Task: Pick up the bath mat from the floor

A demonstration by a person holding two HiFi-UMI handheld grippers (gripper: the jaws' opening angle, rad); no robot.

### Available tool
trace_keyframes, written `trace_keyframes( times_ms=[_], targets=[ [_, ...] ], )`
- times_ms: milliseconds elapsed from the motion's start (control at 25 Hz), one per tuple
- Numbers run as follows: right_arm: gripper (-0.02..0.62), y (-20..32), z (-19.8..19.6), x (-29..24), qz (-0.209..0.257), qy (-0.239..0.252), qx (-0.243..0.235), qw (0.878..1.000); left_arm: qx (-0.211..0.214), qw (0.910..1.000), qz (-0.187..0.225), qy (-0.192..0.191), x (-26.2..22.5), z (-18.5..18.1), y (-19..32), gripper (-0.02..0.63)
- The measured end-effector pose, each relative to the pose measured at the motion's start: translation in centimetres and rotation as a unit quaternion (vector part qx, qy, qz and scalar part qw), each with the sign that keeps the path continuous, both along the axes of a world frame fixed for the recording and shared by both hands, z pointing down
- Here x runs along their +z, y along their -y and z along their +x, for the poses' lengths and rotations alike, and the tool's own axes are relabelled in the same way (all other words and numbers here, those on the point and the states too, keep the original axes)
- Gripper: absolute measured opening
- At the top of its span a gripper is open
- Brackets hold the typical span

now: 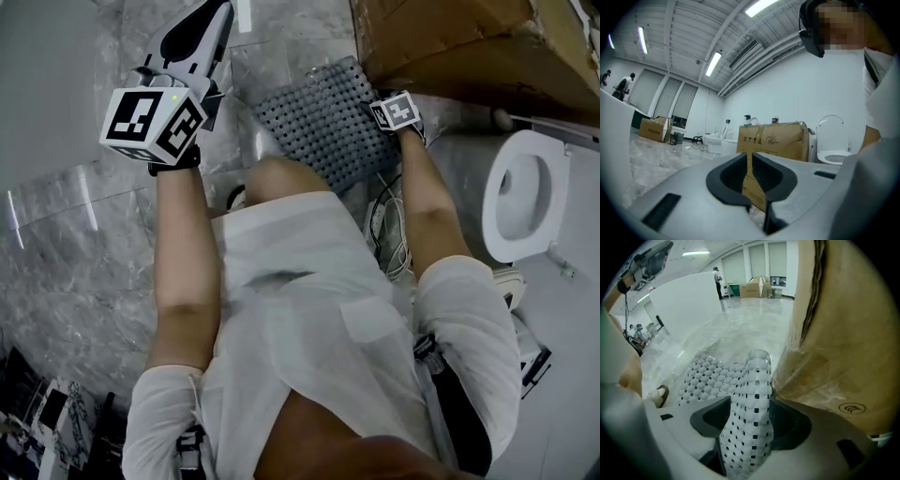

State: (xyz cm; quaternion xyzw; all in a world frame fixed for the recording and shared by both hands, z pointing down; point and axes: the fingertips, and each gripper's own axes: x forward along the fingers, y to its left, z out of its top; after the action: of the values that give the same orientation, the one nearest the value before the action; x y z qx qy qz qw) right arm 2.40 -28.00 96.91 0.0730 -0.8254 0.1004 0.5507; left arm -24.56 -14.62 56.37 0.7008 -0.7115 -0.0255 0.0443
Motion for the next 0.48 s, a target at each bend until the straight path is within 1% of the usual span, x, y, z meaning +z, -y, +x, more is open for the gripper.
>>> trace_keyframes(
  times_ms=[40, 160, 200, 320, 480],
  targets=[
    [0.273, 0.2, 0.1, 0.6, -0.003, -0.007, 0.002, 1.0, 0.005, 1.0, -0.003, 0.003, 0.0, 0.3, 0.1, 0.04],
    [0.277, 0.5, 0.1, 2.2, -0.012, -0.028, 0.004, 1.0, 0.019, 0.9991, -0.012, 0.036, -0.4, 0.9, 0.4, 0.041],
    [0.279, 0.4, 0.1, 2.7, -0.017, -0.035, 0.002, 0.999, 0.019, 0.9989, -0.013, 0.04, -0.5, 1.0, 0.4, 0.041],
    [0.29, 0.3, 0.3, 4.1, -0.025, -0.054, 0.0, 0.998, 0.018, 0.9993, -0.003, 0.032, -1.1, 1.1, 0.6, 0.041],
    [0.299, -0.1, 0.4, 5.7, -0.016, -0.076, -0.01, 0.997, 0.022, 0.9988, 0.005, 0.042, -1.8, 1.3, 1.0, 0.041]
  ],
)
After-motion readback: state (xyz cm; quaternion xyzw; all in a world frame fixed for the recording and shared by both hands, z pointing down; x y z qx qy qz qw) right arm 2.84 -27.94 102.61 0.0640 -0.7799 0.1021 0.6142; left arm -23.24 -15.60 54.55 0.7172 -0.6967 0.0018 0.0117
